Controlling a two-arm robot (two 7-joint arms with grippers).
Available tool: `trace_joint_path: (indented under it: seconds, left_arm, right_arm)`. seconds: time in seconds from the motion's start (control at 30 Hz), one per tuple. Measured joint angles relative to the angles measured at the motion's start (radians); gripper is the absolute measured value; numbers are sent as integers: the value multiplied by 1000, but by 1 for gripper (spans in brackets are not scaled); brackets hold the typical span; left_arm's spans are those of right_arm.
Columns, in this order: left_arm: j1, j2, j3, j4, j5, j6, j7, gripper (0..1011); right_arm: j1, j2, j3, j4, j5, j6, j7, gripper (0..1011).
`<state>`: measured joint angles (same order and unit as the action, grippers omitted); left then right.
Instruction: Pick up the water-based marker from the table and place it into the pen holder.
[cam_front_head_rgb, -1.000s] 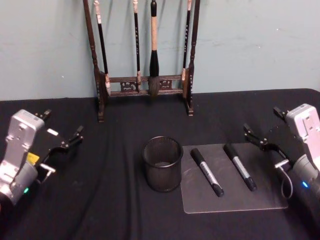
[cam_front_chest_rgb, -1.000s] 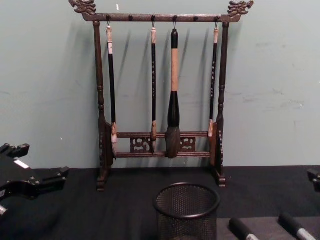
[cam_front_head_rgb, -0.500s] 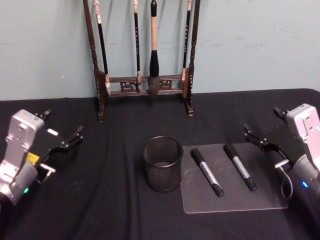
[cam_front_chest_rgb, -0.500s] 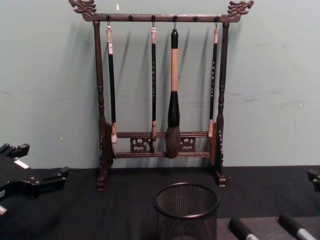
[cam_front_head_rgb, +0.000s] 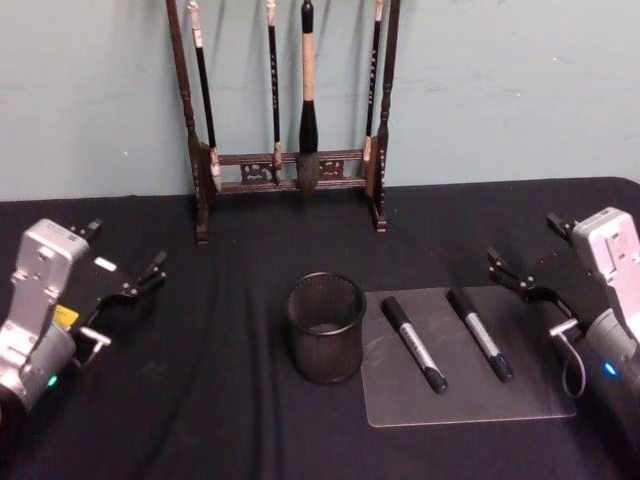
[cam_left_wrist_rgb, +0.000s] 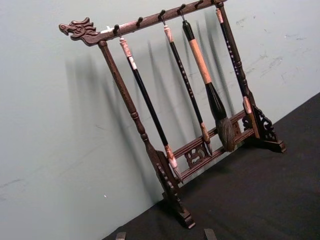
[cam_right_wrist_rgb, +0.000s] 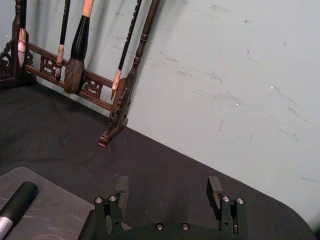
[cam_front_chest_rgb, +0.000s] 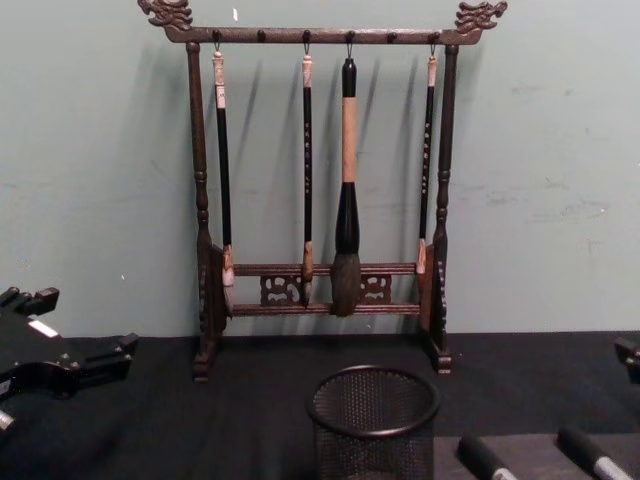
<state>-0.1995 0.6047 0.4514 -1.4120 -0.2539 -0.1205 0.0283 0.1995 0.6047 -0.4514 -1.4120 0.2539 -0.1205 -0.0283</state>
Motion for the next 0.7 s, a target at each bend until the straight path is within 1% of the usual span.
trace_joint_path:
  seconds: [0.2,0.23,0.27,0.3,0.4,0.43,0.47,0.57,0.6,0.63,0.7]
  left_arm:
    - [0,0,0,0,0,0,0,1009]
    - [0,0,0,0,0,0,0,1009]
    - [0,0,0,0,0,0,0,1009]
    - [0,0,0,0,0,0,0,1009]
    - [0,0,0,0,0,0,0,1009]
    - [0,0,0,0,0,0,0,1009]
    - [0,0,0,0,0,0,0,1009]
    - [0,0,0,0,0,0,0,1009]
    - [0,0,0,0,0,0,0,1009]
    - [0,0,0,0,0,0,0,1009]
    - [0,0,0,0,0,0,0,1009]
  right_arm:
    - [0,0,0,0,0,0,0,1002]
    - [-8,0,8,-14,6,4,2,1002]
    - [-8,0,8,-14,6,4,2,1002]
    - [-18,-1,17,-32,16,14,7,1002]
    - [-31,-7,31,-54,31,35,13,1002]
    - [-31,-7,31,-54,31,35,13,1002]
    - [-36,-17,39,-57,46,48,24,1002]
    - [-41,-29,47,-58,65,60,34,1002]
    - [-43,-39,54,-56,83,69,46,1002]
    - [-43,-39,54,-56,83,69,46,1002]
    - [-45,-61,66,-49,122,90,73,1002]
